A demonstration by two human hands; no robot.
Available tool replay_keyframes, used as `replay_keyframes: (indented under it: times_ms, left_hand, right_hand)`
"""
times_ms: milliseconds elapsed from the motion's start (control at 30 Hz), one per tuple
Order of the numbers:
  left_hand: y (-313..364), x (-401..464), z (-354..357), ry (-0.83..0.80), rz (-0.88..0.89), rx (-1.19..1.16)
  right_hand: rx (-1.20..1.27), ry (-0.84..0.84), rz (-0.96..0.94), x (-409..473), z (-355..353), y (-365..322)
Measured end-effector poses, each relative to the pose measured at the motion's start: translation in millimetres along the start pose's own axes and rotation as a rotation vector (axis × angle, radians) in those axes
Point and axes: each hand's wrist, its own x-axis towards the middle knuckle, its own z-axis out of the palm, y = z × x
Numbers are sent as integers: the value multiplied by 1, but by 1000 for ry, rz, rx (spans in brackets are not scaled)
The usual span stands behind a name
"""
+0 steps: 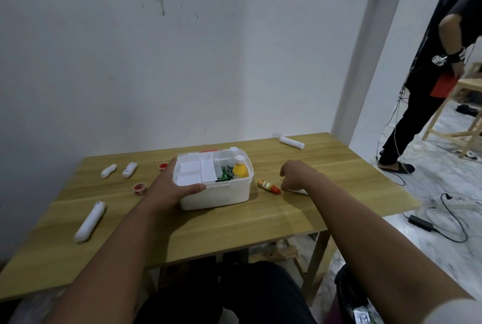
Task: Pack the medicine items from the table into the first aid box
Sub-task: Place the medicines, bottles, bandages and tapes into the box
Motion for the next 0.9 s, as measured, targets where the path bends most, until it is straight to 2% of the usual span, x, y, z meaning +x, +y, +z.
replay_keyframes:
  times_ms: [100, 167, 267, 367, 567, 667, 733, 900]
  left_hand:
    - [0, 1, 1, -2, 1, -6]
    - [-2, 2, 3, -6, -2, -20]
    - [-6, 1, 6, 1, 12, -18]
    - [-11, 0, 10, -19, -8, -21]
    - [-6, 9, -6, -2, -19, 17]
    - [-6, 10, -4, -7, -10, 29]
    - [-6, 8, -1, 5, -14, 26]
    - [-10, 7, 1, 6, -22, 10]
  right_hand:
    - [33, 54, -75, 1, 1, -14]
    - [-32, 41, -107, -1, 5, -23]
    - [-121, 35, -114, -3, 17, -30]
    - [-104, 67, -110, -4, 16, -30]
    - [425, 299, -252, -16, -74, -58]
    - [511, 299, -371, -29, -100, -79]
    - [437, 210, -445, -36, -105, -96]
    - [-48, 139, -496, -26, -76, -140]
